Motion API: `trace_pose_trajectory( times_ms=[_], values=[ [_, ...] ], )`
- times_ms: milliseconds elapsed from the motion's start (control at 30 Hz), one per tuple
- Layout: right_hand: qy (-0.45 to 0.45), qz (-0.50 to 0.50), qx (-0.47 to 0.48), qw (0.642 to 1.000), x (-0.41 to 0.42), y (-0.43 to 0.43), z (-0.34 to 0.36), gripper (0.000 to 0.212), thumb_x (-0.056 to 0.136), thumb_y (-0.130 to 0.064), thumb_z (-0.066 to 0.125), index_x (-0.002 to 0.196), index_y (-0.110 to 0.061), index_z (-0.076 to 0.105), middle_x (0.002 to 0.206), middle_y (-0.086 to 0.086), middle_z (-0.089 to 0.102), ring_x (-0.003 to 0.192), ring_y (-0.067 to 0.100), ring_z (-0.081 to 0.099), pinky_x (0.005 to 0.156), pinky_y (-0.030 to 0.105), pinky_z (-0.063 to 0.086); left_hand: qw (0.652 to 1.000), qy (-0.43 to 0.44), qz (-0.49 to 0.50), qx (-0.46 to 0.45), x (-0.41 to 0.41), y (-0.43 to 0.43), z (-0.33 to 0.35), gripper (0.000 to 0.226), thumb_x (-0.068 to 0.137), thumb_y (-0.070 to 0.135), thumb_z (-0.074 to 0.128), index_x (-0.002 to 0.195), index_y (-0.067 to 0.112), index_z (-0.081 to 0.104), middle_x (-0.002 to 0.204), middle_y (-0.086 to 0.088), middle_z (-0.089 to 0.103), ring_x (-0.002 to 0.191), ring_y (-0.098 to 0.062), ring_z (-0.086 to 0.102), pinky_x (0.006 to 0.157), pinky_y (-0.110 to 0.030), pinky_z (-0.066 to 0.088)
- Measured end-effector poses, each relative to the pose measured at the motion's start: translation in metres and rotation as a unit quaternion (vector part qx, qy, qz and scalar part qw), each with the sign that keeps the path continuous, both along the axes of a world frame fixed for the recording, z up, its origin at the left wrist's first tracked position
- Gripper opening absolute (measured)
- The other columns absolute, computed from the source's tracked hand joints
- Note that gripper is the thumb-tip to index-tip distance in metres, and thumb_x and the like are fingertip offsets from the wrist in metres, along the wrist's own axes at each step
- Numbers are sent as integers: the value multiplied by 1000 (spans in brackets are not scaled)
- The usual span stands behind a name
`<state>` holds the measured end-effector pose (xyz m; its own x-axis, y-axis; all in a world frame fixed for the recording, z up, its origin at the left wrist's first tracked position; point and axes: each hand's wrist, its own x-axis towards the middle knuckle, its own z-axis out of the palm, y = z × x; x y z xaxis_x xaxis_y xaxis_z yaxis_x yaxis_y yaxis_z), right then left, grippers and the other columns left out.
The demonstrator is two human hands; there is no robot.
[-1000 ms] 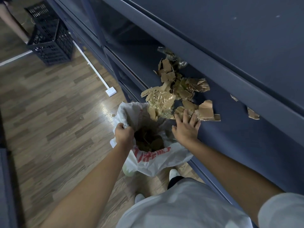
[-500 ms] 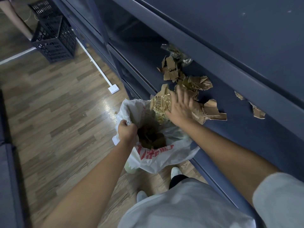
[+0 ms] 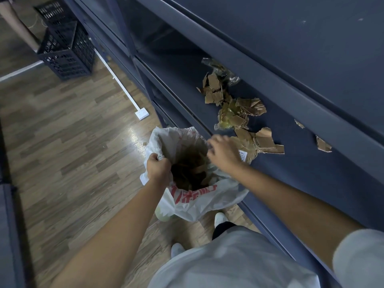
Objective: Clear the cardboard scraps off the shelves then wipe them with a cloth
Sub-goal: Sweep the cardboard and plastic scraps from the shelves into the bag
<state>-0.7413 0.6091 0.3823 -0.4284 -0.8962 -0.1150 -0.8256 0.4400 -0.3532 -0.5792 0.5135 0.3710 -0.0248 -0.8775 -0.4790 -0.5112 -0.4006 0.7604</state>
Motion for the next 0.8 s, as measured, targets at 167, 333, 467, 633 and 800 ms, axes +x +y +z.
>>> trace_pose_trajectory(
  times_ms=[167, 333, 467, 633, 800],
  values=[
    [1, -279, 23, 960, -62, 15, -3, 61, 89, -37, 43, 146, -21, 24, 158, 9, 4, 144, 33, 2, 113, 57, 5, 1000, -3, -3, -5, 0, 1, 1, 28, 79, -3, 35, 63, 19, 36, 60, -4, 36, 56, -17, 36, 47, -27, 27],
    [-30, -266, 87, 960, -33, 27, -26, 57, 91, -41, 38, 144, -25, 24, 158, 6, 1, 143, 36, -9, 108, 65, -2, 1000, 9, 1, 1, 0, 0, -1, 28, 80, -4, 37, 64, 18, 38, 62, -3, 38, 58, -16, 38, 49, -26, 29],
    [-46, -189, 125, 973, 14, 12, -25, 66, 90, -43, 40, 147, -26, 12, 158, 6, -8, 142, 37, -13, 108, 64, -5, 1000, -1, 0, 8, -2, -1, 0, 30, 80, -4, 35, 63, 20, 36, 62, -2, 37, 55, -15, 35, 47, -26, 27],
    [-90, -103, 85, 987, 45, 5, -14, 63, 86, -39, 48, 142, -27, 23, 157, 1, -7, 143, 32, -3, 110, 54, 12, 1000, -10, -4, 2, -1, -2, 1, 30, 81, -3, 35, 62, 21, 35, 61, -4, 38, 55, -17, 37, 46, -27, 27],
    [-44, -168, 34, 984, -29, -26, 7, 67, 87, -34, 52, 146, -27, 19, 158, 4, -4, 143, 37, 2, 111, 58, 11, 1000, -13, -1, 7, -2, -5, 4, 33, 82, -2, 38, 61, 23, 32, 64, -3, 38, 61, -18, 37, 50, -28, 26]
  ],
)
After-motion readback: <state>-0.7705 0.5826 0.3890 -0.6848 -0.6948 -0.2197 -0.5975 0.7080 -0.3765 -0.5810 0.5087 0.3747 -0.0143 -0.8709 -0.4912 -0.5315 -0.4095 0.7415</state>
